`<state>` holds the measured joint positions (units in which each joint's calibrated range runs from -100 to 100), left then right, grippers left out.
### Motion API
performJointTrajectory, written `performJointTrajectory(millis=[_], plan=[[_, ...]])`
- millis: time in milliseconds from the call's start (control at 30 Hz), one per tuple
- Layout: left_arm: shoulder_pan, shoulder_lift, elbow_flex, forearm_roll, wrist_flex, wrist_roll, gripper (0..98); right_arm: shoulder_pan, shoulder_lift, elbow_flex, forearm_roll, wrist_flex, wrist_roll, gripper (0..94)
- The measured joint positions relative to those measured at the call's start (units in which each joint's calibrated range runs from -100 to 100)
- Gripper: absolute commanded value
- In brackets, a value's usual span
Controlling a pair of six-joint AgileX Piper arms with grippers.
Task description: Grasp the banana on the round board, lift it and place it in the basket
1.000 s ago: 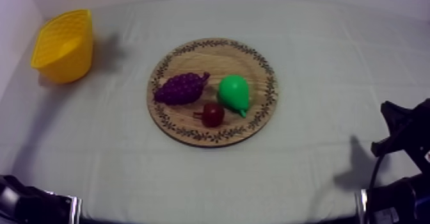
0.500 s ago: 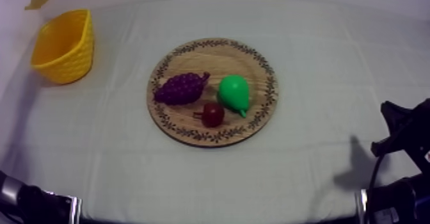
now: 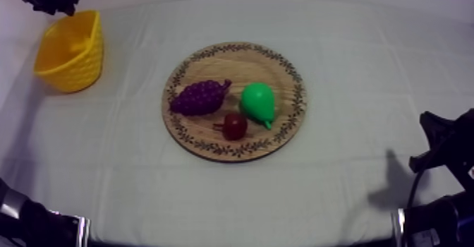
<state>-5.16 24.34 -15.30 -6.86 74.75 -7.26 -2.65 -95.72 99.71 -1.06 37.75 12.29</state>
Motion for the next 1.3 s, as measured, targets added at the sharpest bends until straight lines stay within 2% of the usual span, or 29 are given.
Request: performJointTrajectory(millis=[167, 433, 700, 833, 1067, 1300], plan=[[-0.52, -3.37, 2.53, 1.1, -0.14, 0.21, 80.9, 0.0, 0.0, 0.0, 0.0, 0.0, 0.0, 0.6], [-0.83, -16.66, 11.17, 2.91, -1.32, 0.86, 74.4, 0.0, 0.0, 0.0, 0.0, -0.04, 0.0, 0.6], [0.54, -33.97, 23.24, 4.81, -6.0, 1.22, 55.0, 0.0, 0.0, 0.0, 0.0, 0.01, 0.0, 0.6], [2.85, -43.13, 31.01, 5.01, -9.38, 2.03, 47.4, 0.0, 0.0, 0.0, 0.0, 0.01, 0.0, 0.6], [6.95, -59.01, 45.9, 5.14, -18.79, 4.54, 26.6, 0.0, 0.0, 0.0, 0.0, 0.01, 0.0, 0.6], [7.47, -73.86, 60.63, 5.14, -25.12, 7.62, 7.1, 0.0, 0.0, 0.0, 0.0, 0.01, 0.0, 0.6]])
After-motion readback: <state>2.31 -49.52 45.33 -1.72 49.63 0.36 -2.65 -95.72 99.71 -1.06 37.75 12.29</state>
